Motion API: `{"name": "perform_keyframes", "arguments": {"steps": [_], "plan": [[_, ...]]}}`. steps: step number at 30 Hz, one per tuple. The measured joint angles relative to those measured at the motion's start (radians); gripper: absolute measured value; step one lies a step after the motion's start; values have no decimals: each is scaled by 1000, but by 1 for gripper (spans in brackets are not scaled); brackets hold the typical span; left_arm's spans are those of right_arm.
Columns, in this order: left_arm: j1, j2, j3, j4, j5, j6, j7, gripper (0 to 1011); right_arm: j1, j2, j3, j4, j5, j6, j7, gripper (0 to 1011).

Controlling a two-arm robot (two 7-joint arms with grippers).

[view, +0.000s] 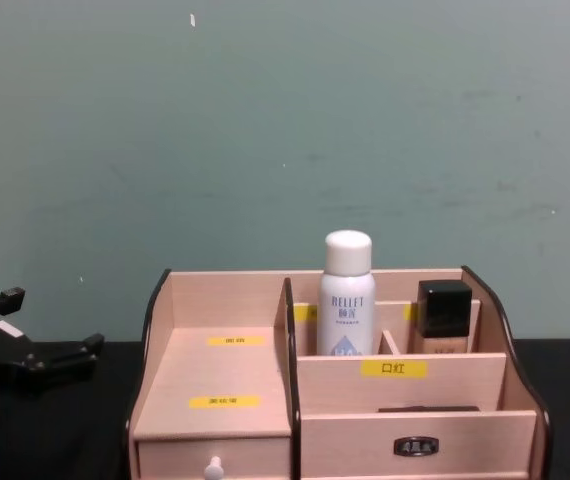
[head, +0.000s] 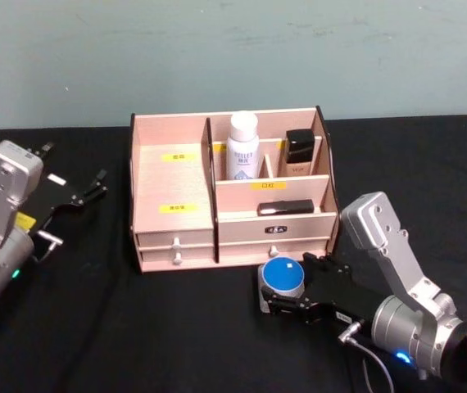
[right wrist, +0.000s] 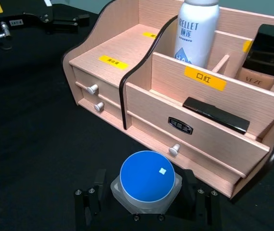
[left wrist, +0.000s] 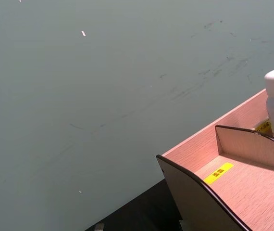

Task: Pick up the facial cleanser and watermelon frost from the table and place them into the tiered storage box.

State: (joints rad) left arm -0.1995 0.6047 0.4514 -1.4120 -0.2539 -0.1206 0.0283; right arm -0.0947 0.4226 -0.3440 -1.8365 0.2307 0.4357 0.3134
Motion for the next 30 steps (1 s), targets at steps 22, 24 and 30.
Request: {"name": "perform_keyframes", "arguments": {"steps": [22, 24, 30], "plan": [[0, 0, 0, 0, 0, 0, 0, 1010, 17, -15, -22, 27, -45, -1, -3, 1003], [0, 0, 0, 0, 0, 0, 0, 1009, 17, -17, -22, 29, -49, -2, -1, 1002], [0, 0, 0, 0, 0, 0, 0, 1010, 19, -18, -24, 33, -61, -4, 0, 1002]]}}
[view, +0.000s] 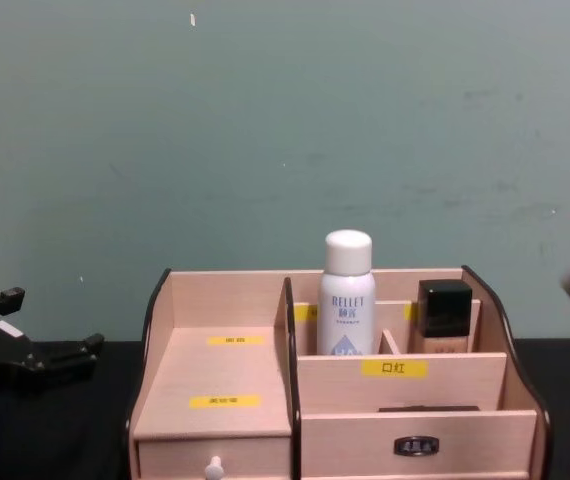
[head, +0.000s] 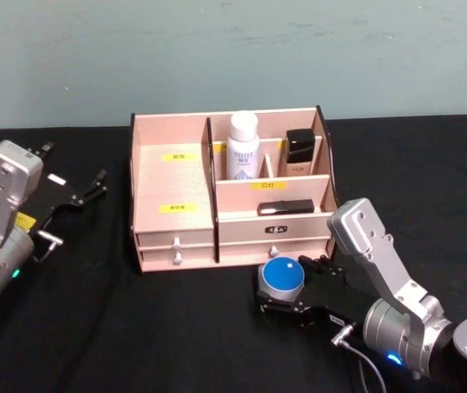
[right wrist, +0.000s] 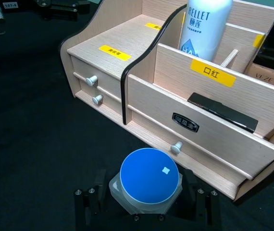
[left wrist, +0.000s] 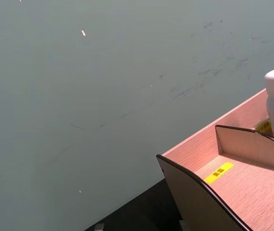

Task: Pick up the facial cleanser and watermelon frost from the table and place them into the tiered storage box.

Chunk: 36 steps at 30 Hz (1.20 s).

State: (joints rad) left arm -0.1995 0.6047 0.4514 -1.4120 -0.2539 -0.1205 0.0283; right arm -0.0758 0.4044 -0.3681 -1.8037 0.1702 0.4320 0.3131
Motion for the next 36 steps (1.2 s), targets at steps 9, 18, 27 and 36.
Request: {"name": "perform_keyframes", "arguments": {"steps": [9, 18, 27, 36], "plan": [[0, 0, 0, 0, 0, 0, 0, 1010, 0, 1, 0, -1, 1, 0, 0, 951], [0, 0, 0, 0, 0, 0, 0, 1009, -1, 1, 2, -2, 4, 0, 0, 718], [0, 0, 0, 0, 0, 0, 0, 1010, -1, 1, 2, -2, 4, 0, 0, 707], [0, 0, 0, 0, 0, 0, 0, 1010, -2, 2, 2, -3, 8, -4, 8, 707]]}}
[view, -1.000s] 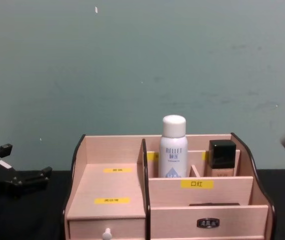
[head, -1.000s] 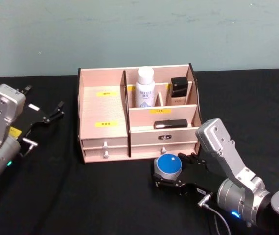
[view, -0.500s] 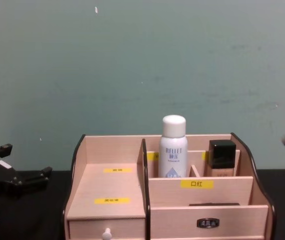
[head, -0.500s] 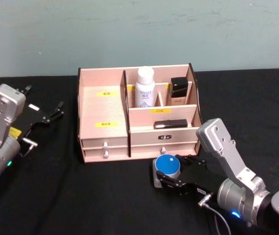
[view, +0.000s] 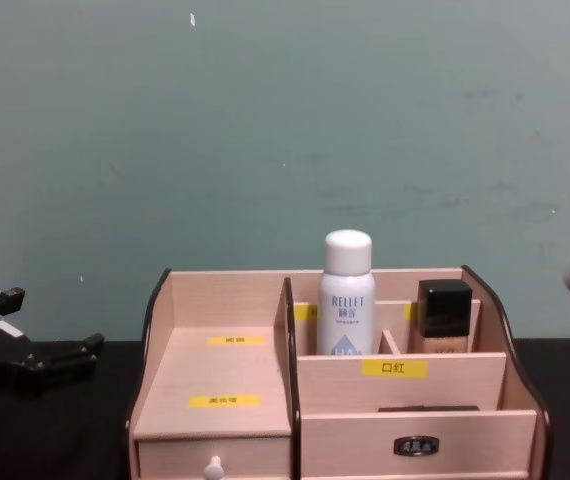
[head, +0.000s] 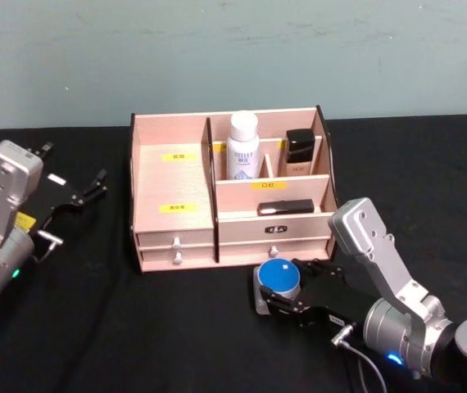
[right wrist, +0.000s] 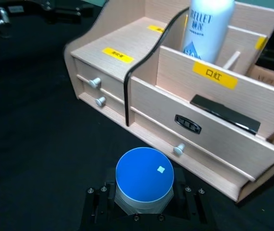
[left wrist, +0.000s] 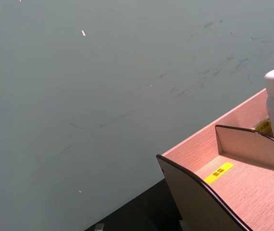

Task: Pick up the facial cleanser and watermelon frost from the table and place them into the tiered storage box.

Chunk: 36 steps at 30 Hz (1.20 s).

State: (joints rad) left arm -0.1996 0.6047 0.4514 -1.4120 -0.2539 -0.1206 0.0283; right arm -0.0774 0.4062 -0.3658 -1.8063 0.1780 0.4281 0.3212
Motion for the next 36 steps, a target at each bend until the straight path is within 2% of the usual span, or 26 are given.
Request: {"name": "perform_keyframes", "arguments": {"steps": [8, 12, 17, 21, 24, 36], "plan": [[0, 0, 0, 0, 0, 0, 0, 1010, 11, 10, 1, -40, 16, -15, 30, 707], [0, 0, 0, 0, 0, 0, 0, 1010, 32, 7, -10, -66, 22, -15, 39, 707], [0, 0, 0, 0, 0, 0, 0, 1010, 92, -16, -44, -76, 23, -13, 47, 707], [0, 0, 0, 0, 0, 0, 0, 1010, 152, -46, -77, -51, 16, -11, 49, 707], [0, 0, 0, 0, 0, 0, 0, 1010, 212, -83, -103, -4, 4, -11, 46, 707], [0, 0, 0, 0, 0, 0, 0, 1010, 334, -166, -139, 140, -12, -33, 32, 707]]}}
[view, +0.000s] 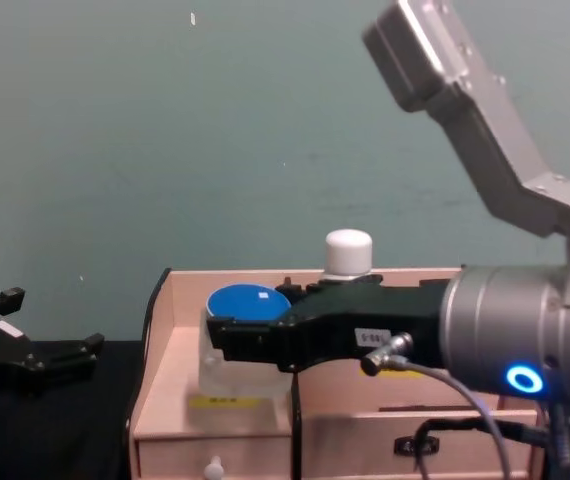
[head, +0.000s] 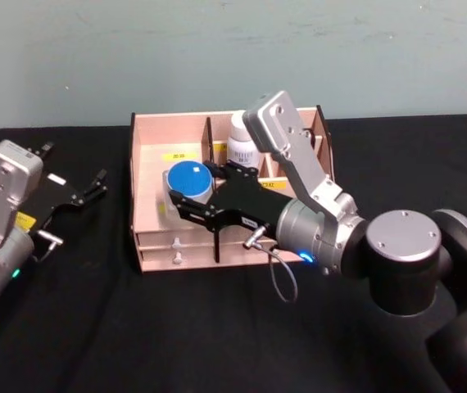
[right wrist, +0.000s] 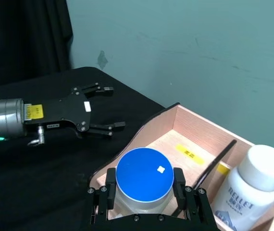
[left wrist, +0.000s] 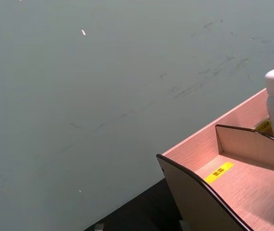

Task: Pick up the facial cleanser and watermelon frost from the table and place them into the tiered storage box.

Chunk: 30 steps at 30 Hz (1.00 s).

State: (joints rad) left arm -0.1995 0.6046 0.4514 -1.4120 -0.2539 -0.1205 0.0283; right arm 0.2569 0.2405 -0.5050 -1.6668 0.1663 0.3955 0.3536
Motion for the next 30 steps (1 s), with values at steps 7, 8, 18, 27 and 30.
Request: {"name": "perform_keyframes", "arguments": {"steps": [7, 8, 18, 27, 30], "plan": [[0, 0, 0, 0, 0, 0, 0, 1010, 42, -30, -14, 67, -16, -15, -7, 707], [0, 0, 0, 0, 0, 0, 0, 1010, 45, -32, -15, 74, -18, -17, -8, 707], [0, 0, 0, 0, 0, 0, 0, 1010, 91, -69, -21, 153, -47, -31, -20, 707], [0, 0, 0, 0, 0, 0, 0, 1010, 106, -83, -19, 183, -62, -33, -23, 707], [0, 0, 0, 0, 0, 0, 0, 1010, 106, -83, -18, 182, -62, -33, -23, 707]]}}
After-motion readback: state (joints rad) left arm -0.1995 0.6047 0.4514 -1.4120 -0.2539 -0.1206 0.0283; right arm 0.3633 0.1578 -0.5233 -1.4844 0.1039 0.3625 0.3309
